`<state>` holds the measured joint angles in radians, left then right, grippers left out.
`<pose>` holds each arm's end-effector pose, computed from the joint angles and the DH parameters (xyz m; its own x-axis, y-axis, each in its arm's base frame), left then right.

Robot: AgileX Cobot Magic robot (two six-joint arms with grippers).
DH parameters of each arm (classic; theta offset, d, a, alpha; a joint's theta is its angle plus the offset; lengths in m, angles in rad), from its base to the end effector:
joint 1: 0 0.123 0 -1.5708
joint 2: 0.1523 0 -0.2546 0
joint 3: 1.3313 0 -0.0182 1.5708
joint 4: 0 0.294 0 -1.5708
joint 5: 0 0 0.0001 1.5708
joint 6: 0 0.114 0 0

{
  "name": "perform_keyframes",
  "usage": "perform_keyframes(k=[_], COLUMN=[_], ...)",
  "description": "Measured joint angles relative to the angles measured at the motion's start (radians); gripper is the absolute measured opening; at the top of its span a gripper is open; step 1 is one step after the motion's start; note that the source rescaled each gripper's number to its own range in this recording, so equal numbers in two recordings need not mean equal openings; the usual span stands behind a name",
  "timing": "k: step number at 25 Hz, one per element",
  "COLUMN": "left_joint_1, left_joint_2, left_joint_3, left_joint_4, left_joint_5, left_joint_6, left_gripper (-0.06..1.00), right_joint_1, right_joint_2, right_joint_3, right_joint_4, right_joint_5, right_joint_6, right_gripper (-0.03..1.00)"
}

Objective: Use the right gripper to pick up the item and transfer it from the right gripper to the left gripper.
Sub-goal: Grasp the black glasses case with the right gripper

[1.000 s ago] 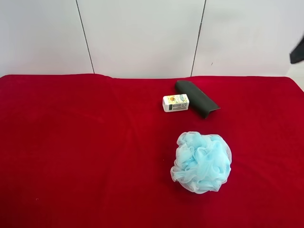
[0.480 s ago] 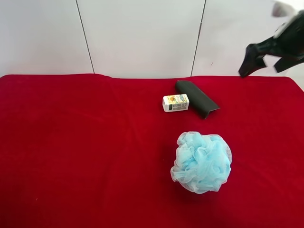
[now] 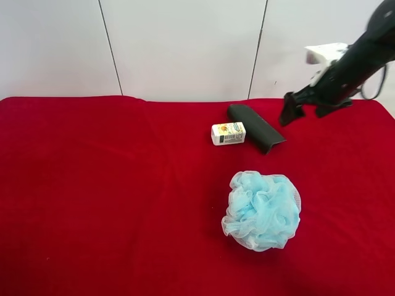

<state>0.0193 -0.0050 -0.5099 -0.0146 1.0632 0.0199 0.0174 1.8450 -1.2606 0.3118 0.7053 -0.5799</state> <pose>0.0822 0.0001 0.2911 -0.4449 0.0042 -0.8956 -0.0022 1.0000 0.0058 0.4146 0.0299 0.1273 -0.8401 -0.3408 -0.4219 -0.3952 0.9174 0.0460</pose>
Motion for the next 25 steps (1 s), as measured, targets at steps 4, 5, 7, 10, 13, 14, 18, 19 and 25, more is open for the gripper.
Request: perform_keyframes(k=[4,5,7,10,13,14,18,19,25], left_joint_1=[0.000,0.000,0.000,0.000,0.000,0.000,0.000,0.000,0.000], left_joint_2=[0.000,0.000,0.000,0.000,0.000,0.000,0.000,0.000,0.000], left_joint_3=[0.000,0.000,0.000,0.000,0.000,0.000,0.000,0.000,0.000], left_joint_4=[0.000,0.000,0.000,0.000,0.000,0.000,0.000,0.000,0.000], left_joint_5=[0.000,0.000,0.000,0.000,0.000,0.000,0.000,0.000,0.000], left_joint_6=[0.000,0.000,0.000,0.000,0.000,0.000,0.000,0.000,0.000], left_gripper=[0.98,0.98,0.98,0.98,0.98,0.98,0.98,0.98,0.98], right_joint_1=[0.068,0.078,0.087,0.089,0.089,0.089,0.089,0.089,0.089], right_joint_2=[0.065,0.073,0.087,0.090,0.091,0.094,0.132,0.147,0.193], right_joint_3=[0.000,0.000,0.000,0.000,0.000,0.000,0.000,0.000,0.000], right_joint_4=[0.004,0.004,0.005,0.003,0.003,0.003,0.003,0.003,0.005], right_joint_5=[-0.102,-0.125,-0.157,-0.197,-0.219,-0.221,-0.233,-0.238,-0.261], right_joint_6=[-0.010,-0.010,-0.010,-0.010,-0.010,-0.010,-0.010,-0.010,-0.007], right_gripper=[1.00,1.00,1.00,1.00,1.00,1.00,1.00,1.00,1.00])
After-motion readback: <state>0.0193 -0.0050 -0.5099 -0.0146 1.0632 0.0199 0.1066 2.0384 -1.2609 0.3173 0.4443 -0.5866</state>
